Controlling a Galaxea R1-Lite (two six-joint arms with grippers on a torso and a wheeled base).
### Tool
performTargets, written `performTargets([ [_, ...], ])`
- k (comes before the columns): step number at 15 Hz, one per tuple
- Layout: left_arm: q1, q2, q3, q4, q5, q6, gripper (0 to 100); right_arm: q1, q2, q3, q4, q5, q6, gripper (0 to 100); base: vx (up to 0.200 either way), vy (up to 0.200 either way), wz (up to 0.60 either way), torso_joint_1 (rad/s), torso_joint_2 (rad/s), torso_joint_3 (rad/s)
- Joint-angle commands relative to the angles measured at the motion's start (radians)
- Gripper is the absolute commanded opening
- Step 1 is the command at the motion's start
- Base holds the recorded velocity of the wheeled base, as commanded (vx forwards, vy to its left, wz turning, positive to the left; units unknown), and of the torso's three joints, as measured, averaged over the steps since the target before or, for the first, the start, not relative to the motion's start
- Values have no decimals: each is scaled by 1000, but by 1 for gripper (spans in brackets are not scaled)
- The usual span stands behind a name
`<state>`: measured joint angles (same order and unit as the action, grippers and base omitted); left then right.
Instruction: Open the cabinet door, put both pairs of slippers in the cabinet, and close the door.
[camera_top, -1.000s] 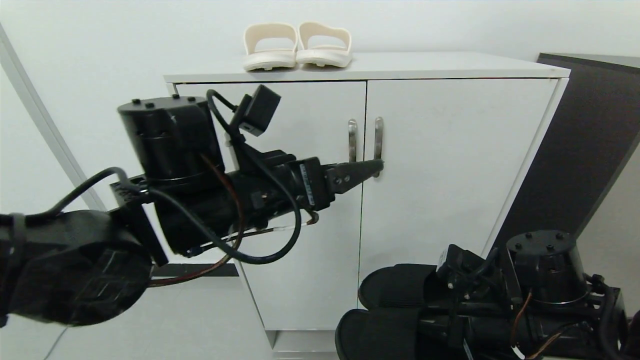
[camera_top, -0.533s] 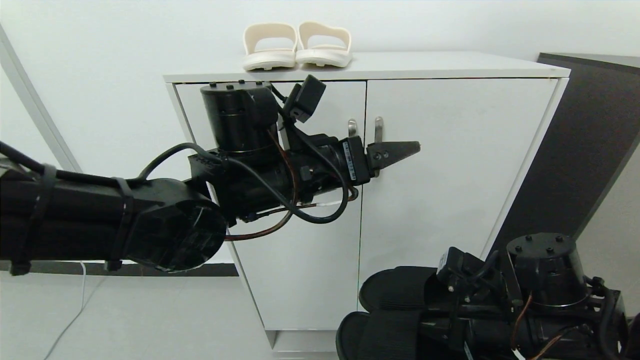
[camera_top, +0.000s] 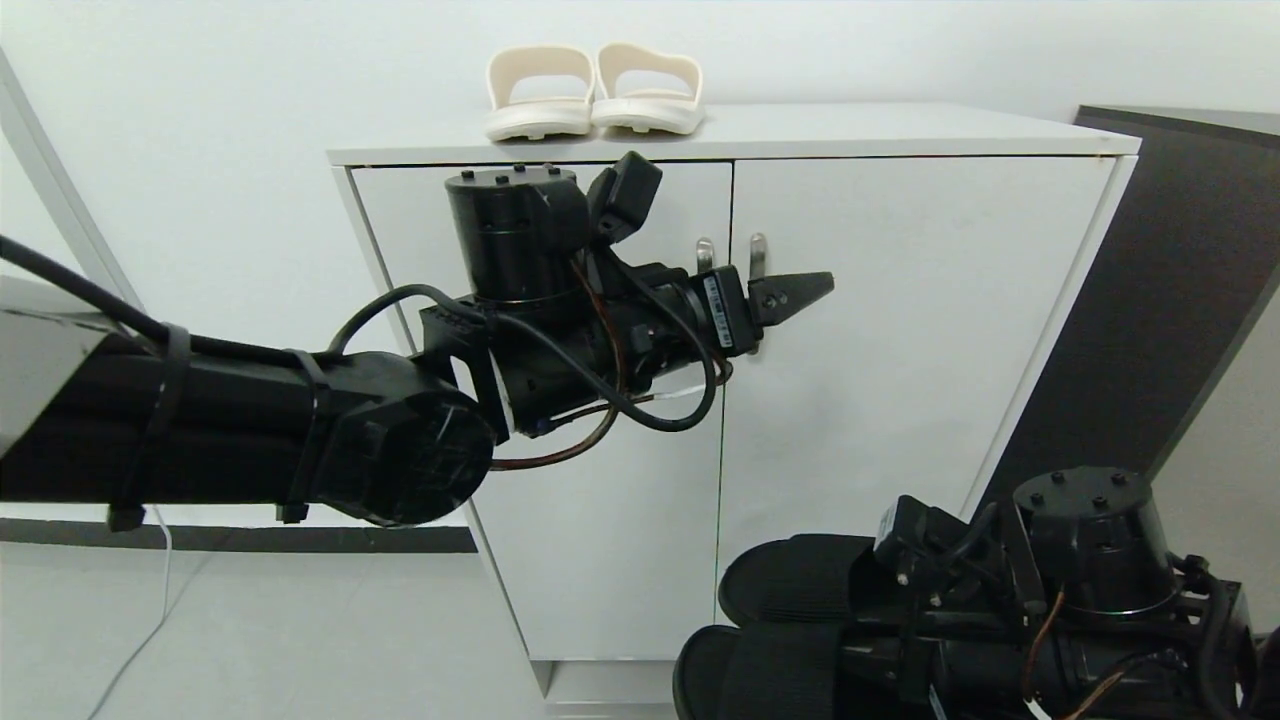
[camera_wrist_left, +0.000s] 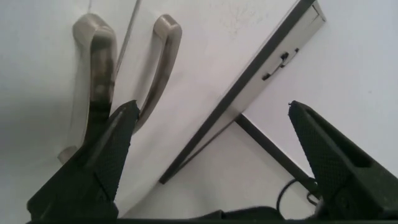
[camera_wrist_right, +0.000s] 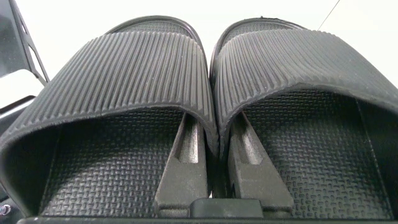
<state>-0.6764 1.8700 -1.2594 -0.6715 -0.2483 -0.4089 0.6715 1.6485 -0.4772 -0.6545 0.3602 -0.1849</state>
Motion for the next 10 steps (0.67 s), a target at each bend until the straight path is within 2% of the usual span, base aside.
performTargets([
  [1,0,24,-29,1,41,5,100,0,2,-1,-1,0,1,0,0,0,0,0,0,0],
  [4,1,69,-92,41,61,5,100,0,2,0,-1,0,-1,0,0,0,0,0,0,0],
  [8,0,77,-109,61,61,5,100,0,2,0,-1,0,-1,0,0,0,0,0,0,0],
  [9,0,78,-107,59,61,5,0,0,2,0,-1,0,-1,0,0,0,0,0,0,0],
  [10,0,78,-107,59,61,5,0,-1,2,2,-1,0,-1,0,0,0,0,0,0,0],
])
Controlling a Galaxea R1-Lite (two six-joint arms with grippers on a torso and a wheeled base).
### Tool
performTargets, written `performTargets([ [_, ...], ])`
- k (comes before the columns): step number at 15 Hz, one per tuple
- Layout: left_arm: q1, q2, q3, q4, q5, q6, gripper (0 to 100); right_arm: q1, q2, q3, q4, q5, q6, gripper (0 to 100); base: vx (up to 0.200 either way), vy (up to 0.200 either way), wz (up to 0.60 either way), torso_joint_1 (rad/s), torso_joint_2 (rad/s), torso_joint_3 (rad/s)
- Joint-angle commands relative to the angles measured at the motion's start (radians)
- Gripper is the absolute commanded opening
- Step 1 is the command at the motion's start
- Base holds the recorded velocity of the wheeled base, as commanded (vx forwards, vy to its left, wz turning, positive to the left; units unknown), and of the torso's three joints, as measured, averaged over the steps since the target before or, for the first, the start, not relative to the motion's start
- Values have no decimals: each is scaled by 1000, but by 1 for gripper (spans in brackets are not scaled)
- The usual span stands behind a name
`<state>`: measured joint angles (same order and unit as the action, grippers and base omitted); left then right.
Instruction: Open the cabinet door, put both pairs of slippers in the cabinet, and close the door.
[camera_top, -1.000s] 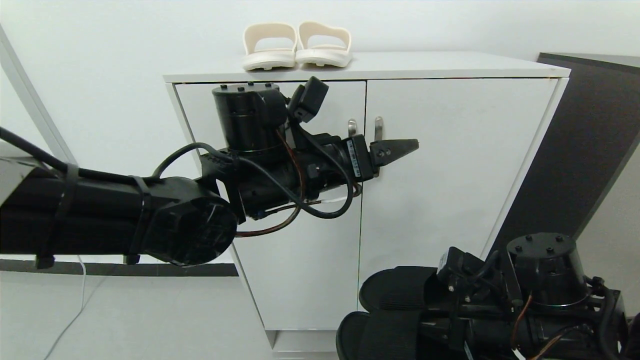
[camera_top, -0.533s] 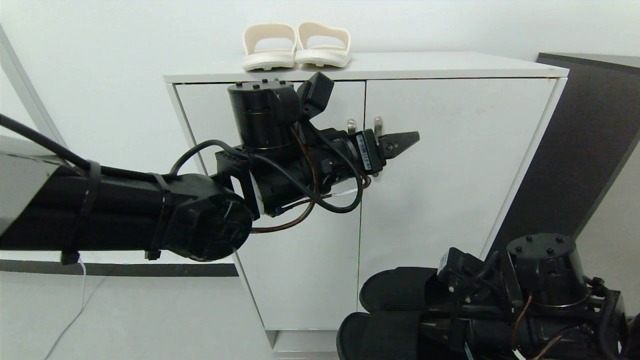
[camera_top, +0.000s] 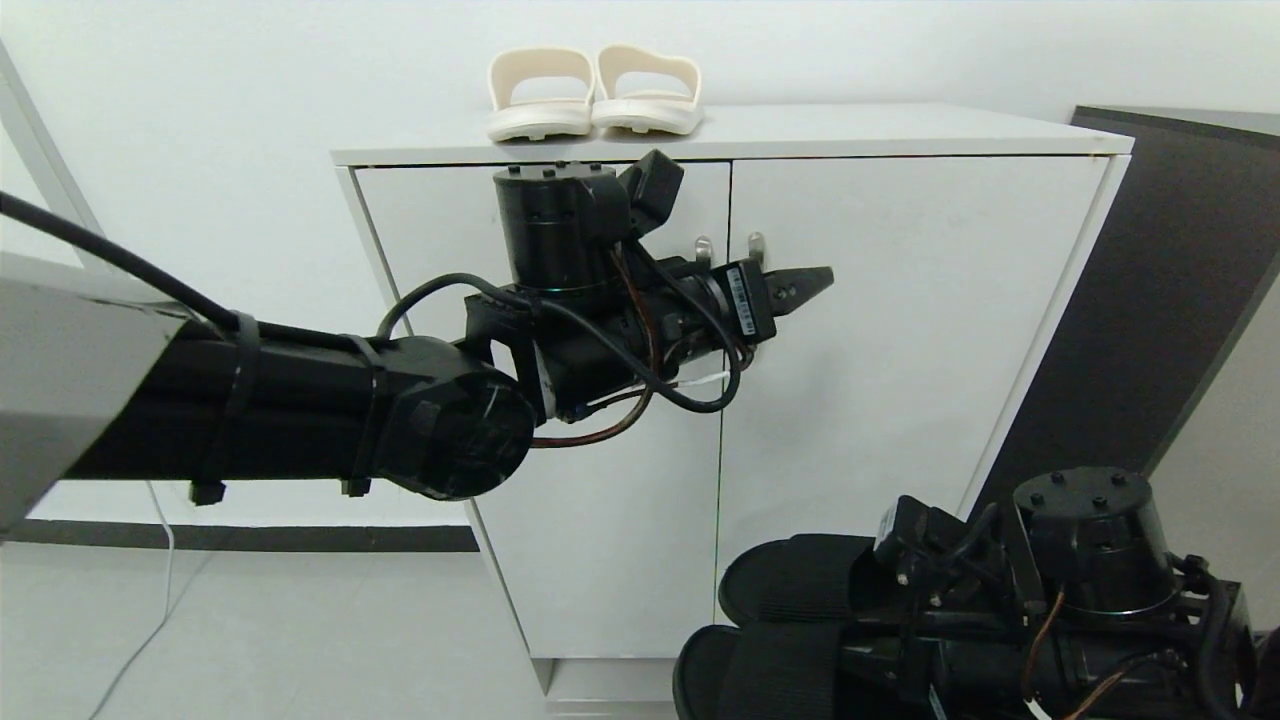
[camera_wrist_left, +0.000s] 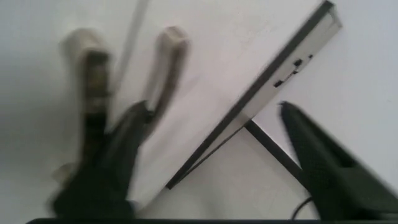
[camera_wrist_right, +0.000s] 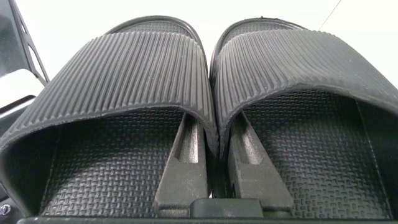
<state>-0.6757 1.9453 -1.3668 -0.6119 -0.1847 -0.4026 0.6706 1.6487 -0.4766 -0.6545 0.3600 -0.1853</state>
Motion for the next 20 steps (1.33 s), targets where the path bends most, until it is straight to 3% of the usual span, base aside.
performTargets([
  [1,-1,1,2,0,-2,-1,0,0,2,3,-1,-1,0,0,0,0,0,0,0,0],
  [9,-4,-51,91,-8,5,-1,0,-2,-3,4,1,14,3,0,0,0,0,0,0,0],
  [12,-31,-109,152,-9,5,1,0,-17,-33,49,-1,174,-25,0,0,0,0,0,0,0],
  [15,-65,-158,196,-9,7,1,0,-34,-33,81,1,220,-120,0,0,0,0,0,0,0],
  [20,-94,-252,304,-11,5,2,0,-34,-32,99,1,235,-132,0,0,0,0,0,0,0],
])
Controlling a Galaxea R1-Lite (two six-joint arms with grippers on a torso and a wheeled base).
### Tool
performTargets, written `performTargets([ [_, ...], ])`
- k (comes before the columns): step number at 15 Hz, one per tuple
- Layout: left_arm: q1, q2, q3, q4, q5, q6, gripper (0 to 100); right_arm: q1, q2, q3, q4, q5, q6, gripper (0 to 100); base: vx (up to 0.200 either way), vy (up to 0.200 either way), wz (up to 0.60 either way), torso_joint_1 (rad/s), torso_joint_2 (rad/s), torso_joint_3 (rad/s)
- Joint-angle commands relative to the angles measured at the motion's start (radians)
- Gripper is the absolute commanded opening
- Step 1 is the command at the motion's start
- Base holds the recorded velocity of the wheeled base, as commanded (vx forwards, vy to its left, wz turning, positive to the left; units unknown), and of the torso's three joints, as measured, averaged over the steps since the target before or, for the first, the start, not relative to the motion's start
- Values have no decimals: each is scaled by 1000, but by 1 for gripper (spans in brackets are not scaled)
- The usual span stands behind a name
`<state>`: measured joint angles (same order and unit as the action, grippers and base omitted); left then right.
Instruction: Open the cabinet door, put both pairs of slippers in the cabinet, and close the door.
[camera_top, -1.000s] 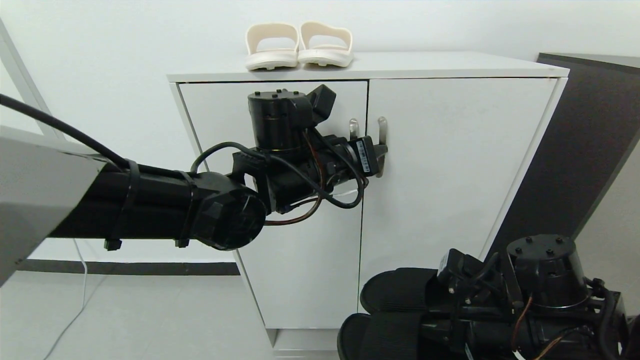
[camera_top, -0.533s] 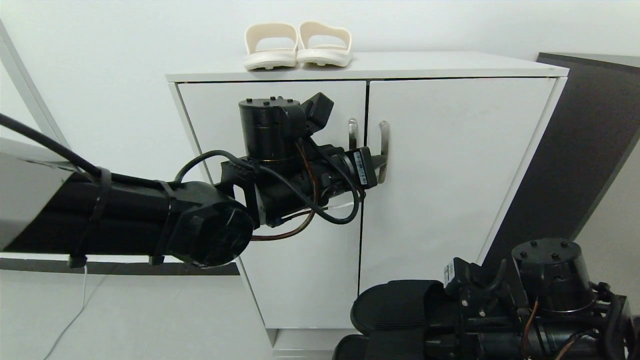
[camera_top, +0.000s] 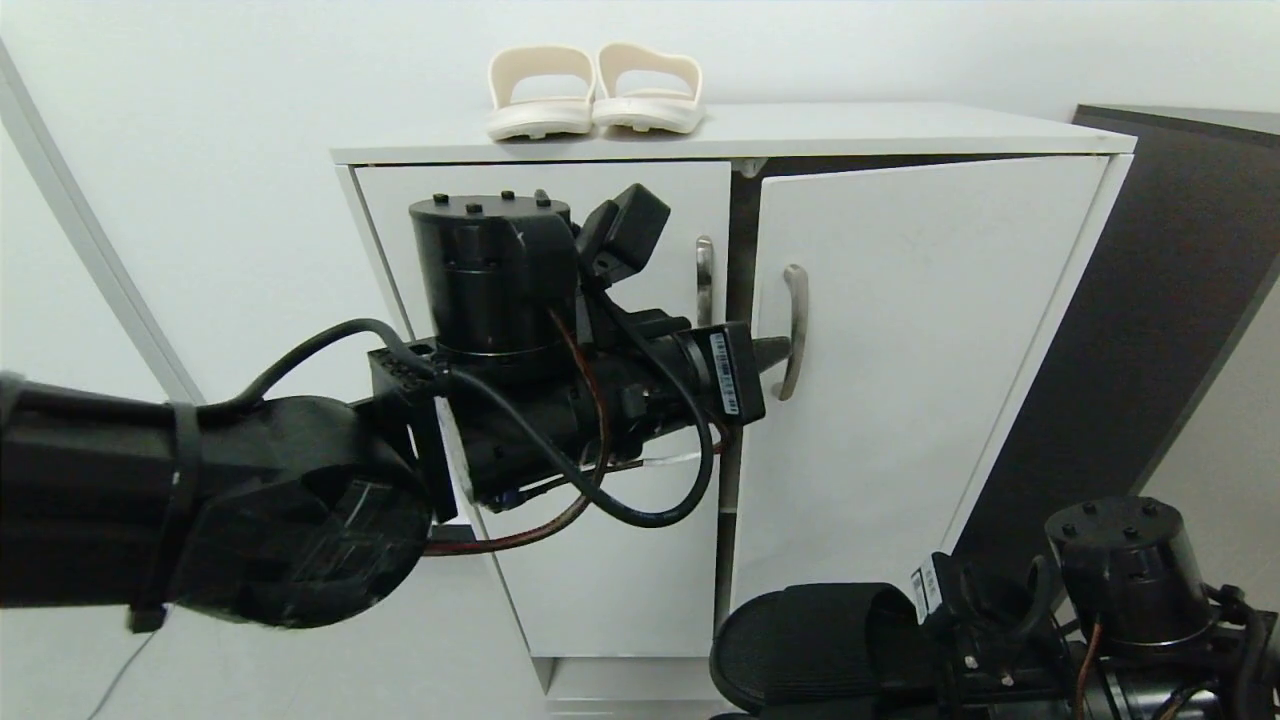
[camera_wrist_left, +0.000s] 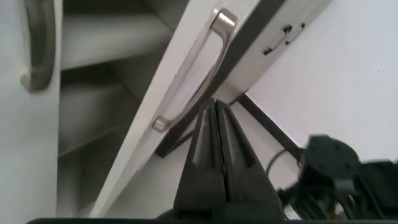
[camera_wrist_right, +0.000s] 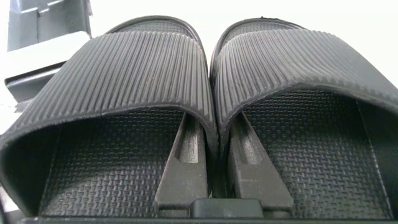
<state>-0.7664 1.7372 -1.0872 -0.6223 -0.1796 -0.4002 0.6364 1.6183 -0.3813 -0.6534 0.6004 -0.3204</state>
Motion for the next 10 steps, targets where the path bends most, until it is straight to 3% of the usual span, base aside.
performTargets([
  [1,-2,-61,50,-14,0,-2,0,0,-1,12,0,16,-19,0,0,0,0,0,0,0],
  [5,58,-50,78,-76,-6,-9,0,2,3,9,0,16,-34,0,0,0,0,0,0,0],
  [10,70,50,-26,-77,-6,-22,0,29,-18,30,1,33,-39,0,0,0,0,0,0,0],
])
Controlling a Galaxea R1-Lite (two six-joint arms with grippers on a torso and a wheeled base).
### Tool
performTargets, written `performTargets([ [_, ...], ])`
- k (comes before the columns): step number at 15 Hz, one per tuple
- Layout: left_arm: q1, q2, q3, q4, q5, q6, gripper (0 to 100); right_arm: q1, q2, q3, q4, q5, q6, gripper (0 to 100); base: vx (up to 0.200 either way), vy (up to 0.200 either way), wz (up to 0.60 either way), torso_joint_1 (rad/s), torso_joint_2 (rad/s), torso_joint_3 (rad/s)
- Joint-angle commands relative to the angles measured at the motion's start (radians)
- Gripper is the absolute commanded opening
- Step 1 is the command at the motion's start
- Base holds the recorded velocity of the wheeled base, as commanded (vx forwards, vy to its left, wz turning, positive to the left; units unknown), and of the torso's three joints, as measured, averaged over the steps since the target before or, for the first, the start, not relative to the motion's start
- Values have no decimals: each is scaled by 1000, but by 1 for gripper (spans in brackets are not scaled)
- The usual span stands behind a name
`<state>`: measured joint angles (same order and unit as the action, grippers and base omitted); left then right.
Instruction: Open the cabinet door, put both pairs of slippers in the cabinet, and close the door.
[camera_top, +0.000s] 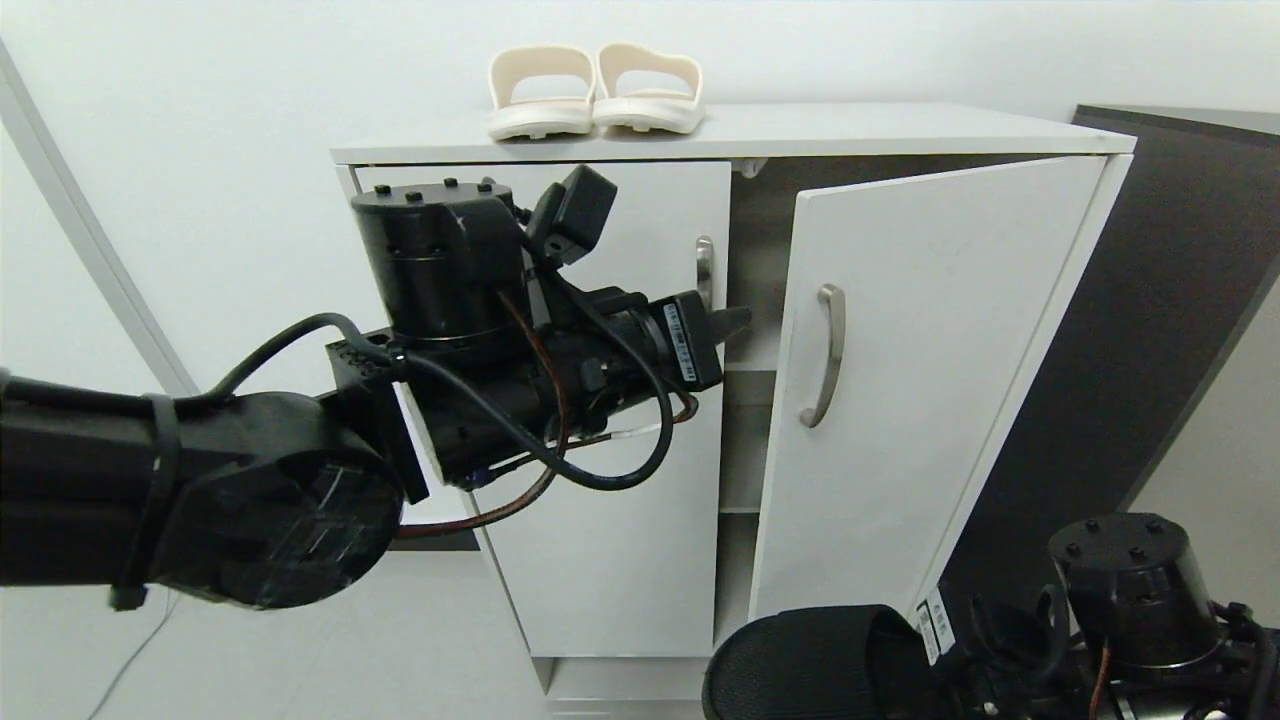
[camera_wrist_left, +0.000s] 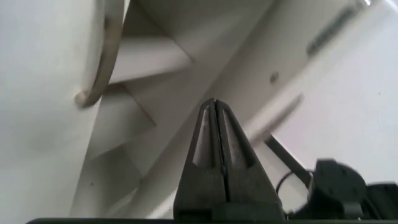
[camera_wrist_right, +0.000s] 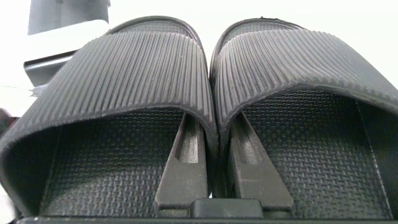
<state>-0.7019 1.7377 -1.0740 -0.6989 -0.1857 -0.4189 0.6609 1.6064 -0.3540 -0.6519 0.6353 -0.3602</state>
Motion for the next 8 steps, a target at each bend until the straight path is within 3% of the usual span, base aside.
performTargets([
  [1,5,62,-58,-1,0,-9,0,6,-5,3,2,1,-6,0,0,0,0,0,0,0],
  [4,5,143,-138,-2,-1,-20,0,6,14,3,0,1,-26,0,0,0,0,0,0,0],
  [8,4,161,-165,7,-1,-23,0,6,26,3,-2,1,-28,0,0,0,0,0,0,0],
])
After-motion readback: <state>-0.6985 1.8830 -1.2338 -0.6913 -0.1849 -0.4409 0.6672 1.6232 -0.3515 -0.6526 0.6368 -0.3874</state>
